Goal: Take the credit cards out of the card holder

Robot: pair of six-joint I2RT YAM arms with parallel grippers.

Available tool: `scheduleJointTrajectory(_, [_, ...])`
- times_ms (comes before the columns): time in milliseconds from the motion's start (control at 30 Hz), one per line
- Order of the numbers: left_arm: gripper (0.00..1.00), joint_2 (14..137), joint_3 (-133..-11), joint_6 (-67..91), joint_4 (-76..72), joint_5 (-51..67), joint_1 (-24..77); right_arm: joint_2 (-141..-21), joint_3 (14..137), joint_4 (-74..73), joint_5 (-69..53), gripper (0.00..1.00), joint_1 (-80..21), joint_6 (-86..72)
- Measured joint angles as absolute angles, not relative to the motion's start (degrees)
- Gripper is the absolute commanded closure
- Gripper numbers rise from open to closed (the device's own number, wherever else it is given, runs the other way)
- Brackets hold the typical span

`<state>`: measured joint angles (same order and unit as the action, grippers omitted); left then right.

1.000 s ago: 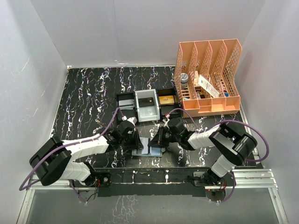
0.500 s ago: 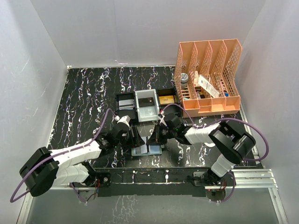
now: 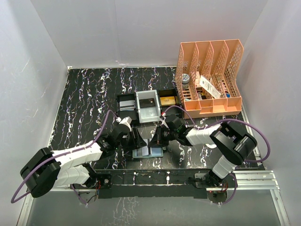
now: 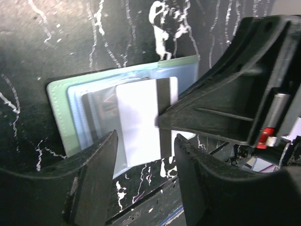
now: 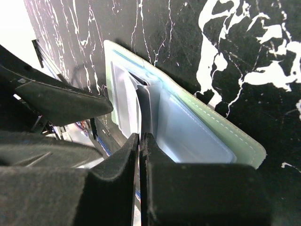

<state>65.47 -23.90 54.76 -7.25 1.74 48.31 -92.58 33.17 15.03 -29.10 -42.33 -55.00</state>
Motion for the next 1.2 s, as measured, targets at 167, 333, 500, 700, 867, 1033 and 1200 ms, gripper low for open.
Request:
scheduleJointTrajectory(167, [0.54, 65.45, -23.57, 57.12, -5.85, 1.04, 48.4, -91.85, 33.23, 13.56, -29.04, 1.0, -42.3, -54.96])
scheduleJointTrajectory(333, [0.54, 65.45, -23.59, 57.69, -6.5, 0.86, 48.51, -91.85, 34.92, 10.76, -28.77, 1.0, -42.3, -54.33])
scheduleJointTrajectory(500, [0.66, 65.91, -24.14, 57.14, -7.35, 1.32, 48.73, -91.9, 36.56, 8.64, -28.32, 1.0, -42.3, -52.49])
scheduleJointTrajectory(700, [0.73, 65.36, -24.16, 56.88, -8.14, 1.52, 49.28, -92.49, 37.82, 7.18, -28.47, 1.0, -42.26, -49.8])
scheduleJointTrajectory(867, [0.75, 65.04, -24.18, 56.42, -8.58, 1.61, 49.32, -94.04, 37.85, 8.43, -29.95, 1.0, -42.13, -49.69])
scheduleJointTrajectory(1033, [0.75, 65.25, -25.71, 55.72, -6.33, 1.37, 49.36, -94.26, 37.82, 9.52, -30.63, 1.0, -42.0, -50.04])
scheduleJointTrajectory(1200, [0.75, 65.3, -25.43, 55.7, -4.95, 1.39, 49.36, -94.24, 37.15, 11.0, -30.63, 0.93, -42.0, -51.11])
